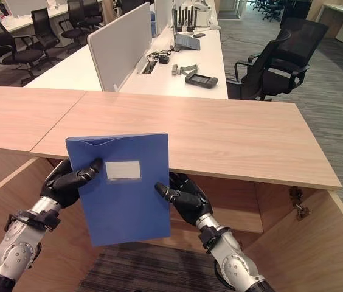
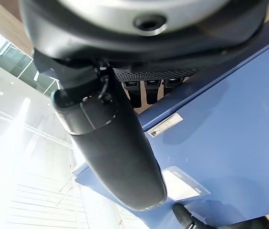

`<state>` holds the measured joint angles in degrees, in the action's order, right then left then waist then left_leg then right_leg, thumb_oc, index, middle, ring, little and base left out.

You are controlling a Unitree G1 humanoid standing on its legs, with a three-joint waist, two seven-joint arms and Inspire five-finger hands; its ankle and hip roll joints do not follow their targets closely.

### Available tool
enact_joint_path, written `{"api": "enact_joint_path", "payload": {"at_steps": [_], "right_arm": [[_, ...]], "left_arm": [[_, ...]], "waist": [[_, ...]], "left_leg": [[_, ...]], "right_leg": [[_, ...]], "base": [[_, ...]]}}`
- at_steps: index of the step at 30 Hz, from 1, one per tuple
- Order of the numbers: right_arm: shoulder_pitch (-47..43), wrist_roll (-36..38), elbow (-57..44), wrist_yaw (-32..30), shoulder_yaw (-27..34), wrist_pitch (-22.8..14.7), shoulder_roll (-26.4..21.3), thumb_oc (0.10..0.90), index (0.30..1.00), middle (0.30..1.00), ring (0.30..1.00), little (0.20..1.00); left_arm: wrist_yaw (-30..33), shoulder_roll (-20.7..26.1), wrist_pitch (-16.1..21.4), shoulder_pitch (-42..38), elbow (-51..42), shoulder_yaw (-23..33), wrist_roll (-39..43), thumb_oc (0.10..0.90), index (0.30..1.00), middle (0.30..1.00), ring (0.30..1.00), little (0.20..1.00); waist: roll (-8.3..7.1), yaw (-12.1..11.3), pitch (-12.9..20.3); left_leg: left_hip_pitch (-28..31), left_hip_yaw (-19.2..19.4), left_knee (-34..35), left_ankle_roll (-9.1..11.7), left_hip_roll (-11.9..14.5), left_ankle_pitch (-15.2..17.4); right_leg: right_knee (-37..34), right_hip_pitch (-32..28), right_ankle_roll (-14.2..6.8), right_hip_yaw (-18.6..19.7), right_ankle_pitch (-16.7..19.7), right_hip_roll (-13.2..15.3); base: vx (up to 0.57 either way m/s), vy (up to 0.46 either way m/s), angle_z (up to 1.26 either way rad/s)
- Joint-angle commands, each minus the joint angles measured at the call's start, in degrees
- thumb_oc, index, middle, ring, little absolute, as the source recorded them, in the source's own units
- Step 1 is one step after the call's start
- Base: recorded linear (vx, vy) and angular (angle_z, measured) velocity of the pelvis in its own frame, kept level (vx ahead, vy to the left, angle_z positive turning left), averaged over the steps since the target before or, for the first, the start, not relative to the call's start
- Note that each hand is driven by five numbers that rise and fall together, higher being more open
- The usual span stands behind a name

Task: Put the empty folder in the office cabinet

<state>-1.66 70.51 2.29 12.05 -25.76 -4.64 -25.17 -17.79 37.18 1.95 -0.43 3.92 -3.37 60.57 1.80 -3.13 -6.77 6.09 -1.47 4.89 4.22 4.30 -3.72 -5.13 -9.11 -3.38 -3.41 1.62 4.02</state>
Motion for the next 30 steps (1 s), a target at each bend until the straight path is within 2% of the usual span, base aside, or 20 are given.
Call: {"api": "enact_joint_path", "payload": {"at_steps": [1, 12, 13, 22, 25, 30], "right_arm": [[-14.9, 1.66, -15.92, 10.77, -9.67, 0.22, 9.72, 0.8, 0.9, 0.9, 0.9, 0.9], [-15.35, -1.03, -13.23, 11.47, -12.88, 3.15, 6.6, 0.8, 0.9, 0.9, 0.9, 0.9], [-15.74, -2.53, -12.21, 11.71, -14.05, 4.06, 5.19, 0.8, 0.9, 0.9, 0.9, 0.9], [-18.38, -5.48, -7.84, 11.4, -19.7, 8.37, -1.77, 0.8, 0.9, 0.9, 0.9, 0.9], [-19.2, -4.83, -7.43, 11.57, -20.78, 9.1, -1.62, 0.8, 0.9, 0.9, 0.9, 0.9], [-20.22, -4.09, -8.38, 11.42, -21.12, 8.62, 0.69, 0.8, 0.9, 0.9, 0.9, 0.9]], "left_arm": [[-3.4, -1.57, 3.66, -12.35, -5.41, -6.41, 2.46, 0.4, 0.3, 0.3, 0.3, 0.3], [-6.25, 5.05, 2.25, -16.53, -7.25, -10.67, 0.71, 0.4, 0.3, 0.3, 0.3, 0.3], [-7.27, 7.0, 1.87, -17.54, -8.08, -11.84, 0.5, 0.4, 0.3, 0.3, 0.3, 0.3], [-9.35, 13.89, 1.72, -21.07, -11.47, -17.58, 0.69, 0.4, 0.3, 0.3, 0.3, 0.3], [-8.98, 14.17, 1.89, -21.62, -11.72, -18.42, 1.13, 0.4, 0.3, 0.3, 0.3, 0.3], [-7.58, 11.75, 2.1, -20.99, -11.31, -17.62, 1.63, 0.4, 0.3, 0.3, 0.3, 0.3]], "waist": [[0.26, 2.24, 2.04], [0.05, 2.22, 2.16], [-0.03, 2.13, 2.12], [-0.38, 1.84, 1.95], [-0.43, 1.7, 1.78], [-0.56, 1.47, 1.61]], "left_leg": [[3.05, 1.91, 0.11, 2.68, 4.02, 4.5], [2.87, 1.87, 0.11, 2.67, 3.92, 4.36], [2.79, 1.82, 0.11, 2.7, 3.92, 4.28], [2.64, 1.43, 0.11, 2.82, 3.86, 4.01], [2.5, 1.35, 0.11, 2.85, 3.85, 3.85], [2.39, 1.18, 0.11, 2.83, 3.74, 3.82]], "right_leg": [[2.98, -0.93, -4.14, -1.58, -5.9, 2.51], [2.87, -0.83, -4.25, -1.62, -5.71, 2.64], [2.86, -0.85, -4.3, -1.75, -5.67, 2.68], [2.84, -0.84, -4.38, -2.18, -5.45, 2.71], [2.88, -0.79, -4.38, -2.3, -5.46, 2.73], [2.83, -0.86, -4.33, -2.3, -5.53, 2.74]], "base": [[0.0, 0.0, 0.0], [0.0, 0.0, 0.0], [0.0, 0.0, 0.0], [0.0, 0.0, 0.0], [0.0, 0.0, 0.0], [0.0, 0.0, 0.0]]}}
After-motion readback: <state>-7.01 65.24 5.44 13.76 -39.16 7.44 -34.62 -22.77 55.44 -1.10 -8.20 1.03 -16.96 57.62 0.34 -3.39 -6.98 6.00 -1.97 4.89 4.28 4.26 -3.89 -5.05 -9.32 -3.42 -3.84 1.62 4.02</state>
